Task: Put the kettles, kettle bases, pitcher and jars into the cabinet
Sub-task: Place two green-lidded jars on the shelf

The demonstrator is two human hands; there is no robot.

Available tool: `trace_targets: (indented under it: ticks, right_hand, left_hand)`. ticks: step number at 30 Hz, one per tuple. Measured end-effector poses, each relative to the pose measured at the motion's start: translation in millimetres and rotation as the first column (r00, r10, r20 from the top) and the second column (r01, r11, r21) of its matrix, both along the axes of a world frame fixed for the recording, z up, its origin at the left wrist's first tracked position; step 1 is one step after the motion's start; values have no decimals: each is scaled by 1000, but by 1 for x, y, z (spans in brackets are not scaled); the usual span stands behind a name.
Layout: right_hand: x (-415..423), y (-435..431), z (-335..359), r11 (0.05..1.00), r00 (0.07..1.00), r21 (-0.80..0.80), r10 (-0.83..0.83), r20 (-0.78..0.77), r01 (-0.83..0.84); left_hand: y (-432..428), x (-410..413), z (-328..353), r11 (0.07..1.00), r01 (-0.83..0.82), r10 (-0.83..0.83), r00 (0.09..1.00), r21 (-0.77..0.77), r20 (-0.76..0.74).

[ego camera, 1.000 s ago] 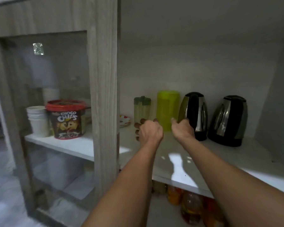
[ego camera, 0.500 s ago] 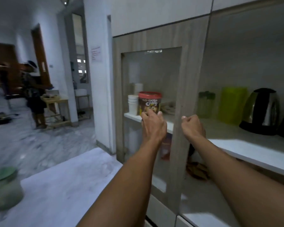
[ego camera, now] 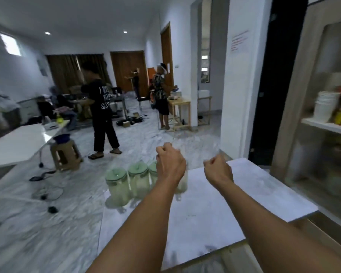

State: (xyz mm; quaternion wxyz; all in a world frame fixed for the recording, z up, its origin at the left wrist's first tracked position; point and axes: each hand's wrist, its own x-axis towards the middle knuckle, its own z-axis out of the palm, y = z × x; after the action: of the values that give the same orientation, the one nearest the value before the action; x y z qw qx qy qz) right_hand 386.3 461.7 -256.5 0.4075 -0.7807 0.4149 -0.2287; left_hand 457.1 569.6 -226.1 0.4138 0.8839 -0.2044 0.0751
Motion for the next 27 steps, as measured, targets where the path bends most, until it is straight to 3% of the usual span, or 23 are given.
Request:
trace_targets:
  ticks: [11,16,20,23,27]
  right_hand:
    - [159,87,-70,950,924,52,311,-222,-308]
    - [240,97,-109,894,869,243,432,-242,-377]
    - [287,97,-132,778,838,495,521,-165,-386]
    - [310,94,-153,698,853,632,510,-109,-336]
    - [325,93,-173,622,859,700,511,-25,-350]
  left_hand:
    - [116,136,-98,930,-346,367,894,124,-256]
    - [120,206,-132,877,-468,463,770,105,-438]
    - [108,246,-161,825,-564,435,601,30,-670]
    - [98,261,-180,790,-606,316,532,-92,-786]
    - [88,277,-201,817,-561,262,564,-131,-783]
